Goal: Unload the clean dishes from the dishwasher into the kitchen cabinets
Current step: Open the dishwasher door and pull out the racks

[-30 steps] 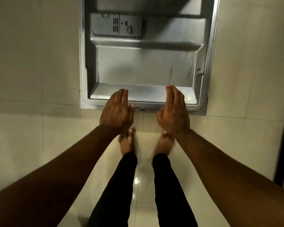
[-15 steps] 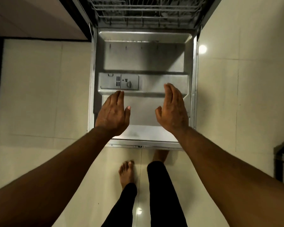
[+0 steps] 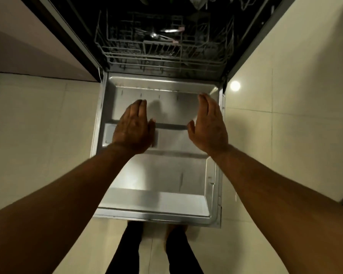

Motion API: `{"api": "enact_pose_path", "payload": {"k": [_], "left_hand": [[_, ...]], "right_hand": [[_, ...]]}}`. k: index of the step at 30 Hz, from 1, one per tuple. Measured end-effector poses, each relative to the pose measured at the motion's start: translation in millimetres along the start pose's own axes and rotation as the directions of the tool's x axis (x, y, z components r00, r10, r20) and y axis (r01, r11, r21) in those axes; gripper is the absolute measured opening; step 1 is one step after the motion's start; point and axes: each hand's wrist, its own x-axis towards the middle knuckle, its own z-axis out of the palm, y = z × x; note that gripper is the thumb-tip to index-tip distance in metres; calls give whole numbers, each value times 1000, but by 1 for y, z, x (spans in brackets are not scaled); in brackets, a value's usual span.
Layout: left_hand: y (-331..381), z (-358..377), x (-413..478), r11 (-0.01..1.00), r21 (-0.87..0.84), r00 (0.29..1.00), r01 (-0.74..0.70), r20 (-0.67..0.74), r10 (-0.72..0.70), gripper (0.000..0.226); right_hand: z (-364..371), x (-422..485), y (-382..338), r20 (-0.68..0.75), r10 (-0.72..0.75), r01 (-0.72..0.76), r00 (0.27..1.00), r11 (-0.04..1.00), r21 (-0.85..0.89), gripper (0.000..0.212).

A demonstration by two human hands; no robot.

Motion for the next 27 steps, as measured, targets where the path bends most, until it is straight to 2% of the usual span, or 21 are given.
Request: {"api": "enact_pose_path", "payload": {"k": [5, 11, 18, 22, 27], "left_hand": [[-15, -8, 48, 996, 61, 998, -62, -19, 63, 66], [-35, -9, 101, 987, 152, 997, -49, -51, 57, 65], [-62, 10, 159, 954, 296, 999, -51, 8, 51, 73], [-76, 10, 192, 864, 501, 999, -48, 20, 44, 85], [-88, 11, 221, 879, 477, 998, -22, 59, -6, 95]], "right_hand": [[17, 45, 9, 42, -43, 48, 998, 992, -115, 75], [40, 98, 17, 101, -62, 81, 993, 979, -189, 75], [68, 147, 30, 130, -10, 39, 992, 974, -222, 78], [83, 171, 37, 159, 12, 27, 987, 970, -241, 80], [96, 180, 38, 171, 96, -51, 981, 968, -247, 82]]}}
